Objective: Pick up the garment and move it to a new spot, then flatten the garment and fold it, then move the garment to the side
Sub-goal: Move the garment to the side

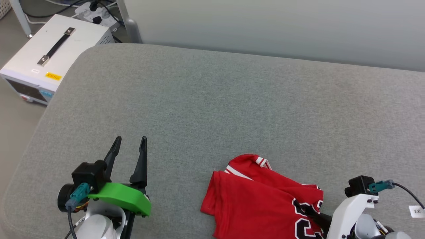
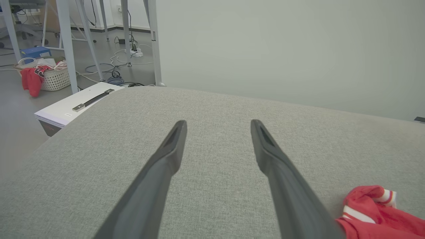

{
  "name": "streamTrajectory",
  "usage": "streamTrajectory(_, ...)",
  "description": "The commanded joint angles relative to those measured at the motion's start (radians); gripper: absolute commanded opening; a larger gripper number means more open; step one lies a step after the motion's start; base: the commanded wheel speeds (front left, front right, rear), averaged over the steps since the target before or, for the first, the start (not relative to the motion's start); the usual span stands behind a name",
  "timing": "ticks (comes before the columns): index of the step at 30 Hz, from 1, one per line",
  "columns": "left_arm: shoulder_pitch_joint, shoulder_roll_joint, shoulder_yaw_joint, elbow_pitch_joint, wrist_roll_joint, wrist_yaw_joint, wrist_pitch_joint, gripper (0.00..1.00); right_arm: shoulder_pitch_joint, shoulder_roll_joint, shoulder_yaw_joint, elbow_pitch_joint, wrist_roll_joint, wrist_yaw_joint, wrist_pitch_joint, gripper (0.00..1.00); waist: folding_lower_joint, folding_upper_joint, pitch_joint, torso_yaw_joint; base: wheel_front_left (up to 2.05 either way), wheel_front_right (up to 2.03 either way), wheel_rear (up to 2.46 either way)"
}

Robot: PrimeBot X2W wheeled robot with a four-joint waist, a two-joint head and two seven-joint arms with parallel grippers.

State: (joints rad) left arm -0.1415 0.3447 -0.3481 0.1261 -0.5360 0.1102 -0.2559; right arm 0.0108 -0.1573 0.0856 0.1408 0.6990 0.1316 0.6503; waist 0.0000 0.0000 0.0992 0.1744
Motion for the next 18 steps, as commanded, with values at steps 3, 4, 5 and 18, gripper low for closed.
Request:
streamTrajectory(3,0.034,0.003,0.007,-0.007,0.009,0.007,-0.006,1.00,0.001,-0.045,-0.001,-0.033,-0.096,-0.001,-0.017,0.00,0.0000,0.0000,-0.046,-0.069,0.00,0.00,0.00)
streamTrajectory(4,0.042,0.004,0.007,-0.011,0.009,0.007,-0.006,1.00,0.002,-0.059,-0.008,-0.044,-0.135,-0.001,-0.020,0.00,0.0000,0.0000,-0.051,-0.085,0.00,0.00,0.00)
streamTrajectory(5,0.047,0.005,0.006,-0.013,0.009,0.008,-0.006,1.00,0.005,-0.068,-0.015,-0.051,-0.164,-0.001,-0.020,0.00,0.0000,0.0000,-0.054,-0.097,0.00,0.00,0.00)
streamTrajectory(18,0.053,-0.004,0.025,-0.076,0.033,0.008,-0.006,1.00,-0.015,-0.107,-0.092,-0.183,-0.367,-0.001,0.050,0.00,0.0000,0.0000,0.013,-0.363,0.00,0.00,0.00)
